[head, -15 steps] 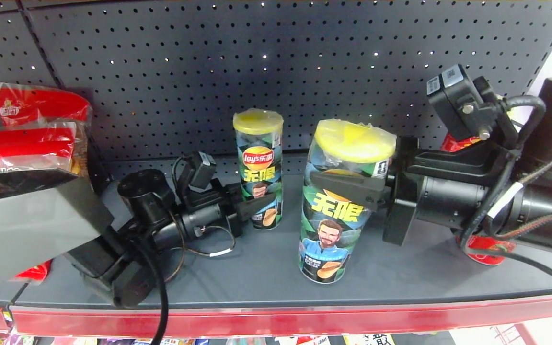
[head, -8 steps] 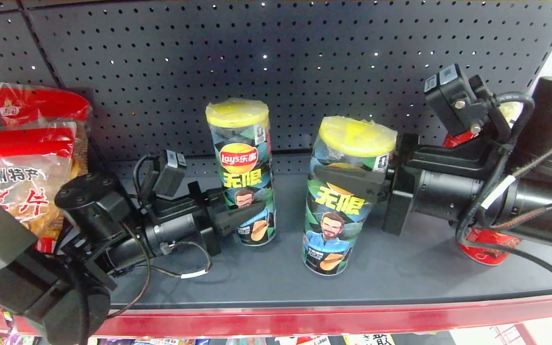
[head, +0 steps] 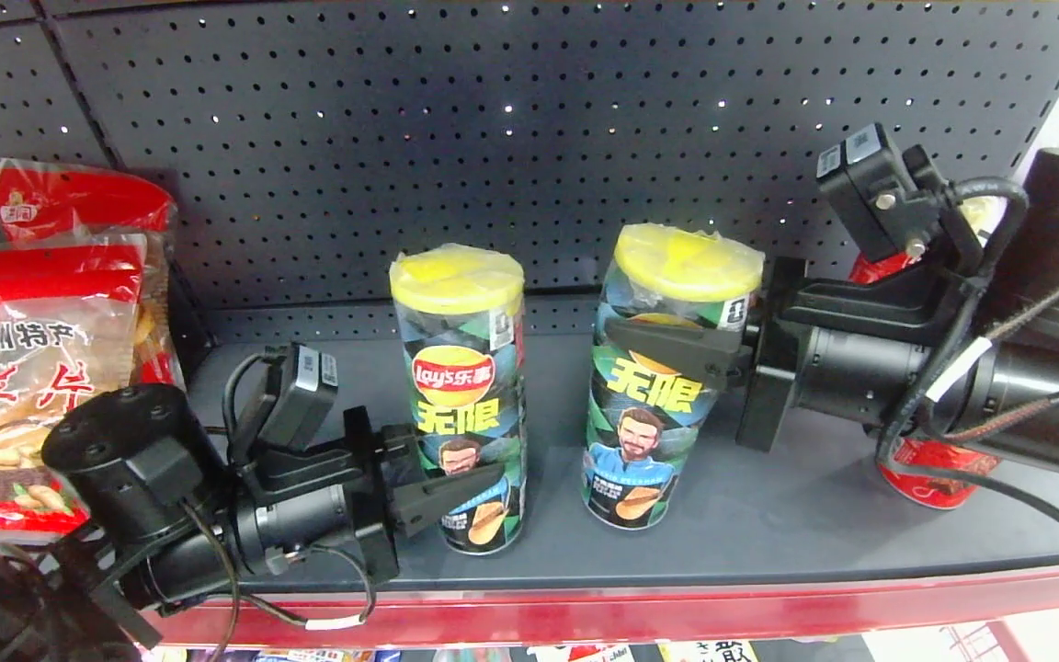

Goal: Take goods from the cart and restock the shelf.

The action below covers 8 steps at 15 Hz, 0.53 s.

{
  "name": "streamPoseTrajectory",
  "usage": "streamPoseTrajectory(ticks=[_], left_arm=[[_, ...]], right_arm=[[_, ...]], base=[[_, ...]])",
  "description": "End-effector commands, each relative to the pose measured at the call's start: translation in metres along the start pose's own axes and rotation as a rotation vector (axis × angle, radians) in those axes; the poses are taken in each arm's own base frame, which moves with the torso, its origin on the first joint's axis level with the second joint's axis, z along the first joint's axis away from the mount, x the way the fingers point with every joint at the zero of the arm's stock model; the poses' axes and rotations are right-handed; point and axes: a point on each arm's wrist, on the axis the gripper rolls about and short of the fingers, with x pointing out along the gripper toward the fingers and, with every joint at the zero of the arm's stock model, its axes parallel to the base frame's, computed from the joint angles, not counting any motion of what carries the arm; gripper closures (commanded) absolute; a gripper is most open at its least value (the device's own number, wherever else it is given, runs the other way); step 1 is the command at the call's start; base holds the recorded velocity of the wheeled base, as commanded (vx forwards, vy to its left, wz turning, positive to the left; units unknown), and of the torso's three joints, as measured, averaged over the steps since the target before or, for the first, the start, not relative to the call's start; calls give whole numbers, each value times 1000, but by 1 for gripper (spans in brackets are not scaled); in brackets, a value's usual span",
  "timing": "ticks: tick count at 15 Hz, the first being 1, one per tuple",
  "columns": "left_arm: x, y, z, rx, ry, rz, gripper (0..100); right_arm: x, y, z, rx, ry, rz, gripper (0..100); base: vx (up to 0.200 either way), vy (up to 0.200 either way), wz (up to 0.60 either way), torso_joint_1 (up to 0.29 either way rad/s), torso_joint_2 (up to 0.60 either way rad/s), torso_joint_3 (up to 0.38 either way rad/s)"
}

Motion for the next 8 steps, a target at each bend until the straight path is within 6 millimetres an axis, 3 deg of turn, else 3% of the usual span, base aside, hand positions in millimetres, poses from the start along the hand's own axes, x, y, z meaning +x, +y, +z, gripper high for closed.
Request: streamPoseTrajectory(ticks=[1,8], left_arm=[[-4,-5,-5,-19,22,8,100],[5,3,-7,-18,15,23,100]], right_arm=[[-1,0,1,-2,-3,-1,100],[-3,2,-1,0,2,3,100]], base=[[0,0,0,0,0,0],[0,0,0,0,0,0]])
